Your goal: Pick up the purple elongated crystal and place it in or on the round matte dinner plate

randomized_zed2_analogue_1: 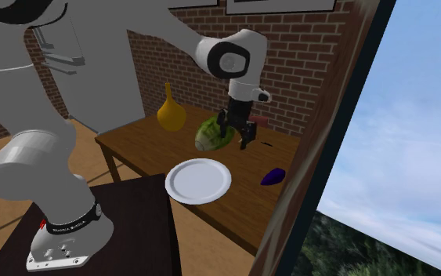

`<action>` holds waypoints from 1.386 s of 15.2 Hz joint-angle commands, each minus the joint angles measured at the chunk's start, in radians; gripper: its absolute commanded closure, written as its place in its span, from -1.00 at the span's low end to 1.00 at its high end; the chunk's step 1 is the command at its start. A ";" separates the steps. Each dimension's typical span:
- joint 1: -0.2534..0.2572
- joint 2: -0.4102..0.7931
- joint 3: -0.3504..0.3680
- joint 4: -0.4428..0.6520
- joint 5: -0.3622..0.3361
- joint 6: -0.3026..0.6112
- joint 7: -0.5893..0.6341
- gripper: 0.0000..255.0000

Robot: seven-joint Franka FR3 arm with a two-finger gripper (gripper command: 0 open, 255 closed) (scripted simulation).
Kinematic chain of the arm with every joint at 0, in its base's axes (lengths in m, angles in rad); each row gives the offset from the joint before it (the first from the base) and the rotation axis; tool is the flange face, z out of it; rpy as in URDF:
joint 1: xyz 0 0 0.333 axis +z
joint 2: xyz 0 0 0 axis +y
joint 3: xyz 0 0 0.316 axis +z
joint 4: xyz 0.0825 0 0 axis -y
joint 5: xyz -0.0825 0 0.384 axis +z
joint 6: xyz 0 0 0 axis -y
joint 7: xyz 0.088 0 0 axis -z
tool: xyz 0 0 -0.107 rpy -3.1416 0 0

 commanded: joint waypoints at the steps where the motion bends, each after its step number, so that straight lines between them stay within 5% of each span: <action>1: 0.006 0.090 0.006 0.077 -0.005 0.014 -0.021 -1.00; 12: 0.043 0.497 0.039 0.476 -0.046 0.025 -0.116 -1.00; 21: 0.043 0.531 0.037 0.422 -0.049 0.112 -0.114 -1.00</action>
